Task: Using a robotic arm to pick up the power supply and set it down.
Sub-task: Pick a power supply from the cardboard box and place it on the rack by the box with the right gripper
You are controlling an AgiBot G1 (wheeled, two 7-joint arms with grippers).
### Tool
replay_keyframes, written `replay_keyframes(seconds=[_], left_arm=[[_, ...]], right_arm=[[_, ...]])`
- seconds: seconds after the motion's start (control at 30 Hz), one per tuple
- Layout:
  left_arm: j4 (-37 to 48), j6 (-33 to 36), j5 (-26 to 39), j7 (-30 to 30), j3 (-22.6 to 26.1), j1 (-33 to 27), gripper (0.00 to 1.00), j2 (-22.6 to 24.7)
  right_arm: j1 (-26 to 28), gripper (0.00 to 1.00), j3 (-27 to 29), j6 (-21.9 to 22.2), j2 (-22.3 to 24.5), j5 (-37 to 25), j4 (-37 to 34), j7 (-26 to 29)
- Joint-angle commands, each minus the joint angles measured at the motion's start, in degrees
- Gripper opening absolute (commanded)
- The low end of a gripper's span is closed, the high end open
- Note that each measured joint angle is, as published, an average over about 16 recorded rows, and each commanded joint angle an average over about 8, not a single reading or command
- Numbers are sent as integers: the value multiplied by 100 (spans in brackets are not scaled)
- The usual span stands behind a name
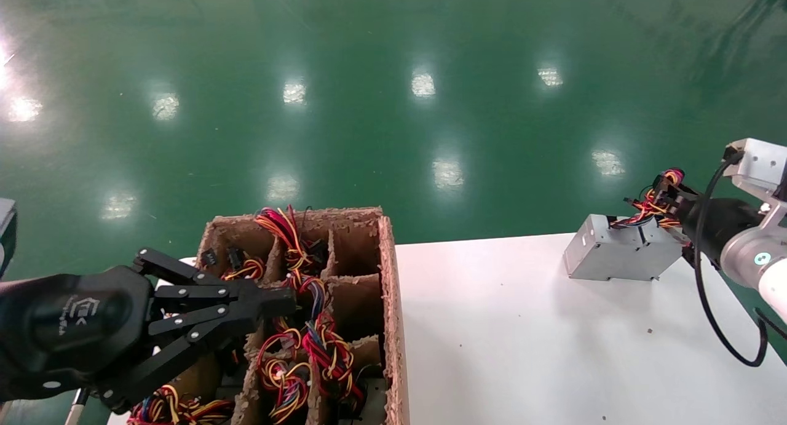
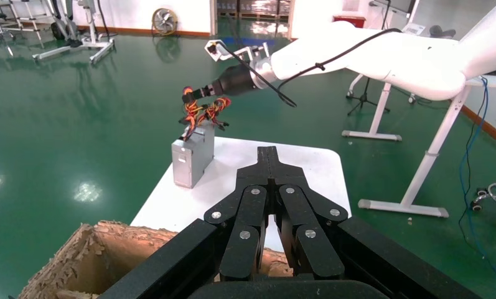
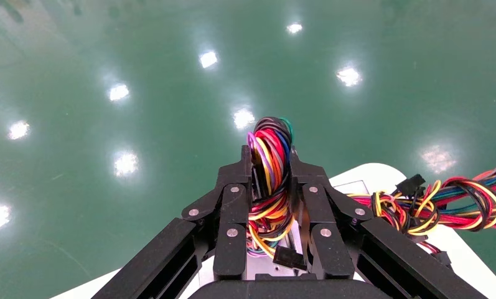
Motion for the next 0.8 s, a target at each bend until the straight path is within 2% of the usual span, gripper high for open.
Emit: replay_keyframes(seconds=[0.03,0.23,0.27,0.8], left_arm=[[0,0,0,0,0,0,0,0],[0,0,0,0,0,0,0,0],[0,0,0,0,0,0,0,0],[0,0,0,0,0,0,0,0]], right_arm=[[-9,18,10,-29,-40,-38,-17,11],[18,93,-7,-101,-54,-61,-28,-77],[24,100,-10,-106,-54,-70,-29,-96],[31,100,198,-234,26,-184,87,-207]])
